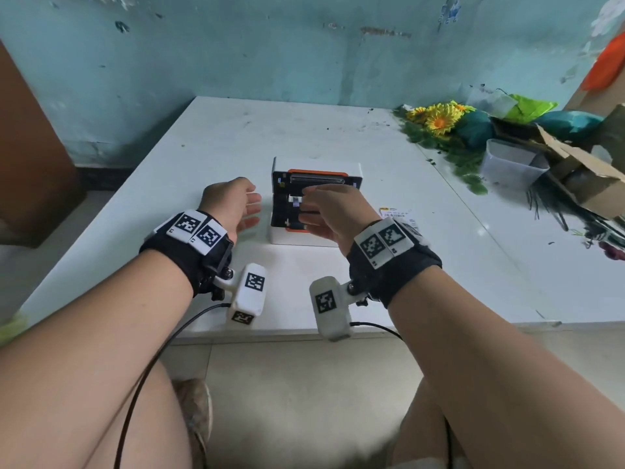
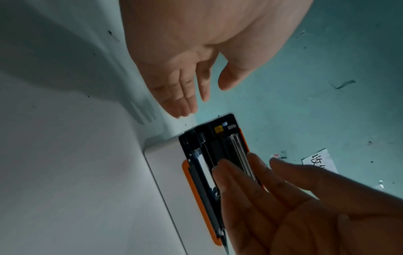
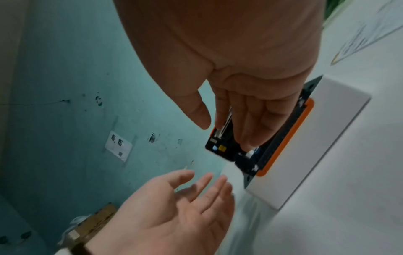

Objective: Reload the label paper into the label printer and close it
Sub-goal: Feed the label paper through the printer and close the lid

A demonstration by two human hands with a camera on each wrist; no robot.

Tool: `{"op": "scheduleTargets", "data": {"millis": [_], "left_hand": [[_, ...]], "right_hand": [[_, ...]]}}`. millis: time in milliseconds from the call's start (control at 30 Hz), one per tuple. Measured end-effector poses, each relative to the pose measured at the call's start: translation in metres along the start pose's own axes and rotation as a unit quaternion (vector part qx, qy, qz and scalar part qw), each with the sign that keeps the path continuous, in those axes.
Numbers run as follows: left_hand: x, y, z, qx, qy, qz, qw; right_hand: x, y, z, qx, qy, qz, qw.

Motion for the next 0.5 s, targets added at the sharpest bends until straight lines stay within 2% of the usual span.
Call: {"op": "scheduleTargets", "data": {"millis": [100, 233, 500], "left_hand": [[0.004, 0.006, 0.0, 0.019, 0.018, -0.047, 0.999], [0.009, 0.009, 0.012, 0.055, 0.015, -0.093, 0.994], [0.018, 0.007, 0.027, 0.076, -0.002, -0.126, 0.989]], "right_hand": [[0.004, 0.003, 0.019, 0.016, -0.001, 0.001, 1.0], [0.006, 0.012, 0.024, 0.0, -0.035, -0.002, 0.999], [-0.003, 0.024, 0.005, -0.031, -0.061, -0.011, 0.998]]}}
Point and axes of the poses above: each hand's wrist, its own y-axis towards the middle knuckle, its own z-axis out of the palm, x = y × z, the point moved 8 cm from there along y, towards the middle knuckle, and after that the axes turned 13 degrees about -y, right-handed, at the moved point
